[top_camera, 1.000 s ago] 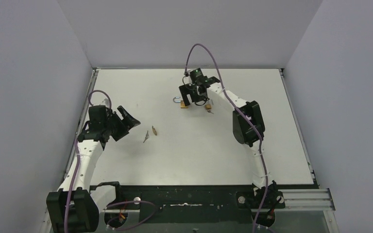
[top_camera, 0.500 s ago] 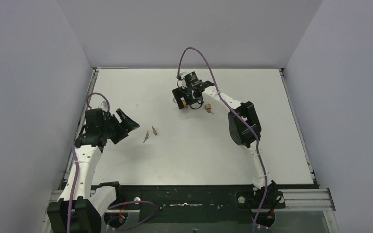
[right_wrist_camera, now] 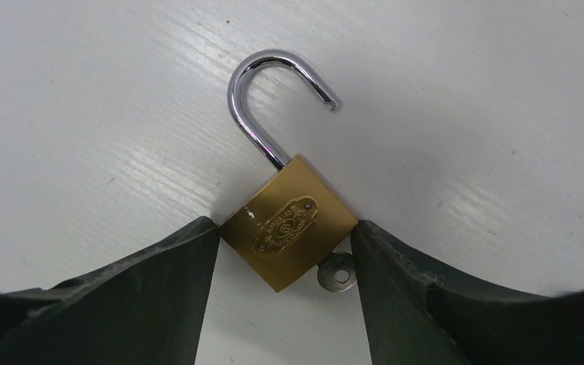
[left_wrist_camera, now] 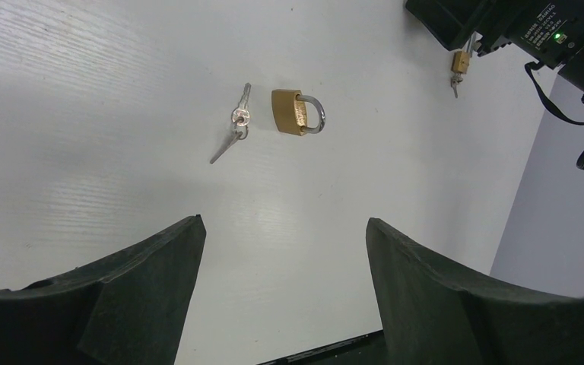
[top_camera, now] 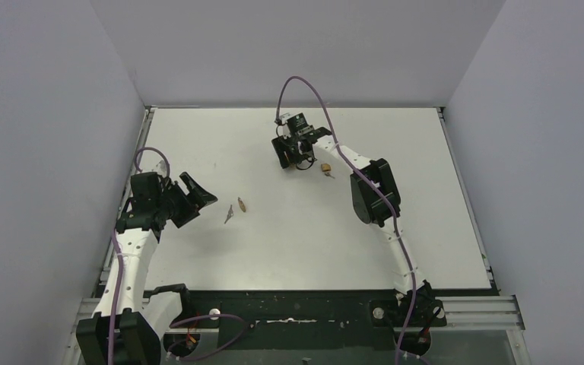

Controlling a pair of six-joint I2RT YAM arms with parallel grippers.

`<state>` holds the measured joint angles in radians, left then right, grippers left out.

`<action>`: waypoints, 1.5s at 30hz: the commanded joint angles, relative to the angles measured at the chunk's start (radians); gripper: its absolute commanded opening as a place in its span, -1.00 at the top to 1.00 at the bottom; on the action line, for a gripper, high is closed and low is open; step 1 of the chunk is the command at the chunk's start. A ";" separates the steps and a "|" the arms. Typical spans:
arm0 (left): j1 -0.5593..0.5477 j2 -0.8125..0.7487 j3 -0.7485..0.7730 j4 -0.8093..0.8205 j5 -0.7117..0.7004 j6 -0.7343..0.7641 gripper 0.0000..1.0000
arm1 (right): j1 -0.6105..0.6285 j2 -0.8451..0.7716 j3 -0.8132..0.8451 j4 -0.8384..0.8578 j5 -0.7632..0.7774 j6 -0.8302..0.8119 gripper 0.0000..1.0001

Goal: Lock with the key
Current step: Pick up the lock from the center of the board.

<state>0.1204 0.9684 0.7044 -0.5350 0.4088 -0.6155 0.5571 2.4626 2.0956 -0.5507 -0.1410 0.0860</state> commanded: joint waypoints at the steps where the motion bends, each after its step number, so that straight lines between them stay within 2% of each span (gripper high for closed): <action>1: 0.011 -0.016 0.003 0.018 0.032 0.026 -0.51 | 0.001 0.021 0.027 -0.005 -0.018 -0.014 -0.22; 4: 0.014 -0.015 0.001 0.018 0.036 0.028 -0.51 | 0.004 0.029 0.029 -0.006 -0.021 -0.028 0.11; 7: 0.017 -0.014 0.001 0.017 0.041 0.031 -0.51 | 0.002 0.032 0.030 -0.014 -0.022 -0.029 0.70; 8: 0.018 -0.014 0.001 0.018 0.042 0.031 -0.51 | 0.003 0.029 0.027 -0.018 -0.024 -0.030 0.84; 10: 0.020 -0.013 0.003 0.020 0.046 0.030 -0.51 | 0.003 0.013 0.003 -0.016 -0.029 -0.033 1.00; 16: 0.021 -0.008 0.011 0.029 0.061 0.029 -0.51 | 0.004 -0.113 -0.184 0.039 -0.069 -0.035 1.00; 23: 0.021 -0.017 0.022 0.095 0.158 0.054 -0.51 | 0.028 -0.376 -0.513 0.132 -0.112 -0.029 1.00; 28: 0.015 -0.023 -0.001 0.282 0.333 0.013 -0.46 | 0.049 -0.566 -0.667 0.157 -0.188 -0.010 1.00; 31: -0.001 -0.034 -0.004 0.374 0.395 0.006 -0.46 | 0.063 -0.674 -0.710 0.138 -0.275 0.008 1.00; 36: -0.066 -0.117 -0.015 0.504 0.392 0.103 -0.51 | 0.067 -0.823 -0.707 0.069 -0.401 0.048 1.00; 39: -0.129 -0.126 -0.025 0.716 0.531 0.105 -0.53 | 0.067 -0.884 -0.670 0.000 -0.473 0.072 1.00; 41: -0.199 -0.127 -0.040 0.839 0.576 0.107 -0.53 | 0.067 -0.916 -0.644 -0.042 -0.538 0.097 1.00; 43: -0.250 -0.160 -0.070 0.929 0.537 0.151 -0.53 | 0.071 -0.949 -0.641 -0.055 -0.599 0.134 1.00; 45: -0.285 -0.217 -0.097 0.932 0.438 0.240 -0.59 | 0.079 -0.985 -0.659 -0.046 -0.638 0.175 1.00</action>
<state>-0.1074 0.8337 0.6437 0.1822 0.8906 -0.5114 0.6262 1.5558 1.4101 -0.5846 -0.6212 0.1715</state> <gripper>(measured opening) 0.767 0.548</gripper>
